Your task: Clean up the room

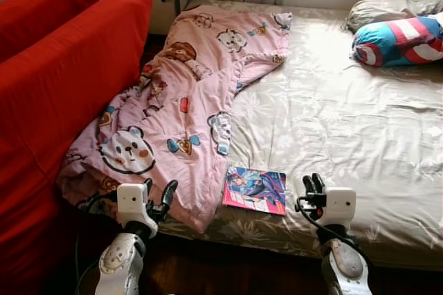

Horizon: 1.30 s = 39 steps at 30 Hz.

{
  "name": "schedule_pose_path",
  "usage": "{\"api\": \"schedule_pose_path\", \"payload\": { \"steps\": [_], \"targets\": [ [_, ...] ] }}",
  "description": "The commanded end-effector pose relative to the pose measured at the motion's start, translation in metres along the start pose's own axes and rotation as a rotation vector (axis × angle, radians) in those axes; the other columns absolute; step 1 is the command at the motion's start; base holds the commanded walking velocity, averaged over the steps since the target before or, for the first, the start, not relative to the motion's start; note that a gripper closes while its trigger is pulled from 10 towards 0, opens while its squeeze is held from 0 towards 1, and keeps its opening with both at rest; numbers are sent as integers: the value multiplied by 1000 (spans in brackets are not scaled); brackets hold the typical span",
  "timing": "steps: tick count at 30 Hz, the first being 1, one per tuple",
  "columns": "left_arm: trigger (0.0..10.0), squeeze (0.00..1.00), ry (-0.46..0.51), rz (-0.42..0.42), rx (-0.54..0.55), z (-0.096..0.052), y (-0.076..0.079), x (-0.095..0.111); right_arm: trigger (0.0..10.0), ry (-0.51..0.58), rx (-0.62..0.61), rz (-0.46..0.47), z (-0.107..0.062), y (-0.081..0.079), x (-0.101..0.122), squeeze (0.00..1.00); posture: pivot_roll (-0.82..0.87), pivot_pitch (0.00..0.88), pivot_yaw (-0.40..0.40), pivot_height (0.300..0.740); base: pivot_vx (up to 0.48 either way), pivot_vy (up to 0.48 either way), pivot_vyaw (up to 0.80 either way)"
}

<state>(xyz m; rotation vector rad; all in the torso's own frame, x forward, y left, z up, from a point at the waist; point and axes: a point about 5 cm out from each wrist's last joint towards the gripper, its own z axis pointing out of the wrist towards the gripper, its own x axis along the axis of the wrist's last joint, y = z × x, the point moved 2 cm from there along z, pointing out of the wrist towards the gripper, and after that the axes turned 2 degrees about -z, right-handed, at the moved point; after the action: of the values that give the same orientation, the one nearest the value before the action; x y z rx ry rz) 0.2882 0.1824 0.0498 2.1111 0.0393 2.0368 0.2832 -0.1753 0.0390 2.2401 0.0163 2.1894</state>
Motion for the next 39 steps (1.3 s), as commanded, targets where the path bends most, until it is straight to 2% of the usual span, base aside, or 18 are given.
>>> {"api": "schedule_pose_path", "payload": {
  "steps": [1,6,11,24,27,30,39],
  "targets": [
    [10000,0,-10,3,12,-4,-2,0,10000,-12,-15,1,-3,4,0,0,37,149,-52,698,0,0,0],
    [10000,0,-9,1,9,-3,-2,2,10000,-55,-17,-5,-2,3,-3,0,38,156,-52,698,0,0,0],
    [10000,0,-3,3,17,0,-5,6,10000,-44,-15,3,-1,3,-2,0,38,165,-51,673,0,0,0],
    [10000,0,-11,0,16,-1,-2,6,10000,-55,-12,13,0,1,-2,0,44,178,-50,673,0,0,0],
    [10000,0,-15,0,18,-2,-3,6,10000,-93,-11,13,2,0,-7,0,49,181,-50,668,0,0,0],
    [10000,0,-17,2,21,-3,-3,6,10000,-74,-2,15,1,-1,-6,0,50,182,-49,648,0,0,0],
    [10000,0,-23,0,18,-3,-2,6,10000,-77,-5,17,1,-1,-8,0,53,189,-45,648,0,0,0]
  ]
}}
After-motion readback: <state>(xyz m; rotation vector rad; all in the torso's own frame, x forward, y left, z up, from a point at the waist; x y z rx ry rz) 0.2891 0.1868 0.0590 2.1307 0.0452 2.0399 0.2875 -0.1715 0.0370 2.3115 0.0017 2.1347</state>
